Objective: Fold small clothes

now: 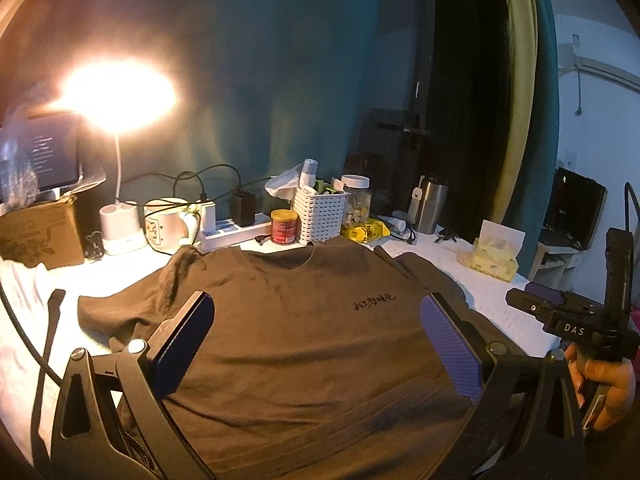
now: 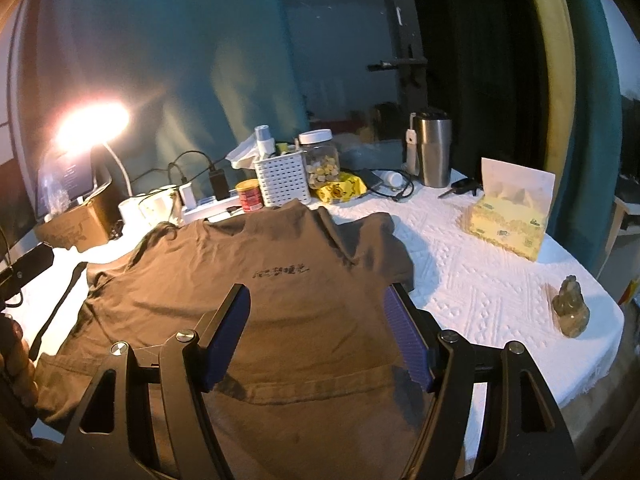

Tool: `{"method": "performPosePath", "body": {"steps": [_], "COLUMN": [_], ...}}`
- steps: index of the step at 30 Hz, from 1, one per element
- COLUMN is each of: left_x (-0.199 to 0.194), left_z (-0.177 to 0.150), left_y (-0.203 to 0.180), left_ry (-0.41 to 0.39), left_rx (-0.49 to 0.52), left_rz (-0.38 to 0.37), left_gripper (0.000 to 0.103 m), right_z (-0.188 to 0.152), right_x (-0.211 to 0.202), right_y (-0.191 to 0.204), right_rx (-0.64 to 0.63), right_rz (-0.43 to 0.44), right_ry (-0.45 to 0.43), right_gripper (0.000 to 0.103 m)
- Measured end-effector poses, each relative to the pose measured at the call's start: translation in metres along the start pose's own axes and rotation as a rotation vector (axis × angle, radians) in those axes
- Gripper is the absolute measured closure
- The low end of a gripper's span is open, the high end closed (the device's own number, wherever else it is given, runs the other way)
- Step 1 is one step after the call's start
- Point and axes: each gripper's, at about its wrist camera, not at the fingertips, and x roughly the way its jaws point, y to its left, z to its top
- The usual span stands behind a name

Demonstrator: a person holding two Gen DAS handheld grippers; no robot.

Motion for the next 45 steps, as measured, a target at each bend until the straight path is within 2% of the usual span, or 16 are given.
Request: {"method": "performPosePath", "body": {"steps": [7,19,30,37,45], "left_x": [0.026,0.073,0.115,0.143,0.178], "left_z": [0.015,0.031,0.038,0.041,0.032], "left_y": [-0.007,-0.005,0.004,0.009,0.021], "left_ry": [0.039,0.109,0.166,0.180,0.255], "left_rx": [0.003,-0.014,-0.038,-0.015,-0.040], "left_rz": [-0.004,0.036,0.049,0.073,0.091], "left_gripper": [0.001,0.001,0.001,0.001,0.001], "right_z": [0.017,0.045,0.060,0.070,0.077], "right_x": [0.024,0.075,0.129,0.169,0.221], "right_y": [-0.026,-0.065,-0.087,-0.102,-0.112], "right_rx": [0.041,0.058,0.038,0.036,0.032], "right_rz": [-0.023,-0.029,-0.027,-0.004,0.016], "right_ry": [0.024,0.076,0.154,0.198,0.260], "right_gripper": [0.030,0.030,0.030,0.030,0.030]}}
